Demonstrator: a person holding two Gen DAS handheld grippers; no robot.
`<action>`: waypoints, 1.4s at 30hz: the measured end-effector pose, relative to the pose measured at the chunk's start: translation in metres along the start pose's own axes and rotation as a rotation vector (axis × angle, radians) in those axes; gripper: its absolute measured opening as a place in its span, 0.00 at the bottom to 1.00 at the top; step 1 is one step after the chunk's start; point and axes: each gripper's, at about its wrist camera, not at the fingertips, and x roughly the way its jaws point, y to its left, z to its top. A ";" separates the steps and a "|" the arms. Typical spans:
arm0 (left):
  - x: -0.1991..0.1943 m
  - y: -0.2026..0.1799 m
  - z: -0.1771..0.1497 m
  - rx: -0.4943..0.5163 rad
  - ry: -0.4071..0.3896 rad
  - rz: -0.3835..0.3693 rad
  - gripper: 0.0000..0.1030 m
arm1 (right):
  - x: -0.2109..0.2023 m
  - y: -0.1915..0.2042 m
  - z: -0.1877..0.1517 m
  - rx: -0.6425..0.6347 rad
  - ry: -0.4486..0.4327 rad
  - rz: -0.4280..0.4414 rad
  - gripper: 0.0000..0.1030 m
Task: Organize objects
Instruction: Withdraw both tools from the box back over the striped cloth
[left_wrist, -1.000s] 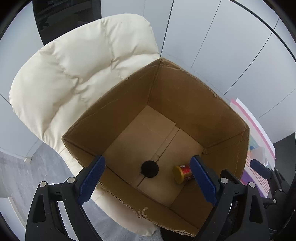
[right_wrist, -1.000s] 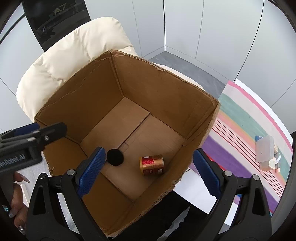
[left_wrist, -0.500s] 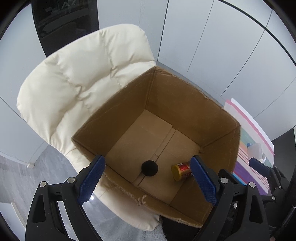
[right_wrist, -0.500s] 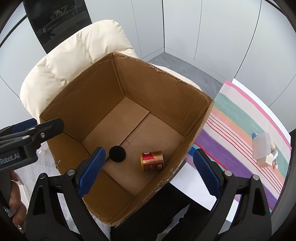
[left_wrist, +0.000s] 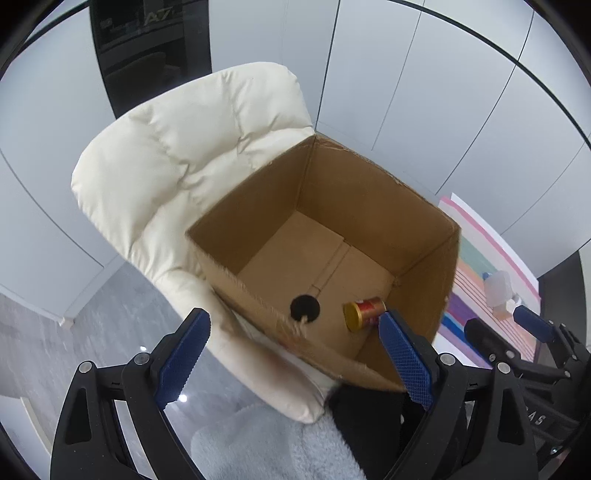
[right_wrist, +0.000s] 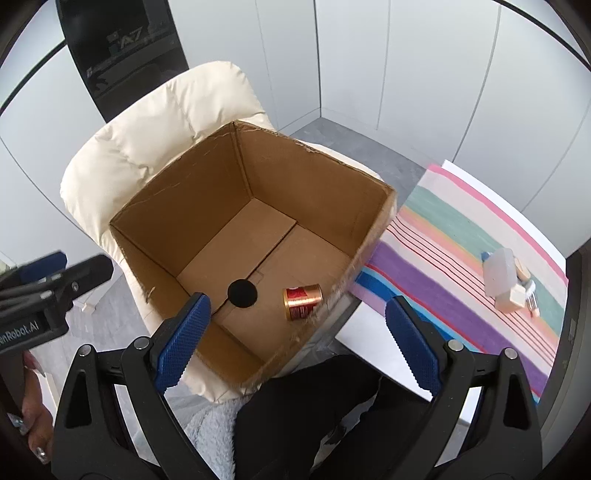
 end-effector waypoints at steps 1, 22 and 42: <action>-0.003 0.001 -0.005 -0.004 0.000 -0.007 0.91 | -0.005 -0.001 -0.004 0.006 0.000 -0.001 0.94; -0.057 -0.043 -0.071 0.101 -0.030 -0.030 0.91 | -0.073 -0.022 -0.091 0.043 0.025 -0.017 0.94; -0.053 -0.128 -0.086 0.268 0.001 -0.129 0.91 | -0.115 -0.094 -0.123 0.207 -0.027 -0.107 0.94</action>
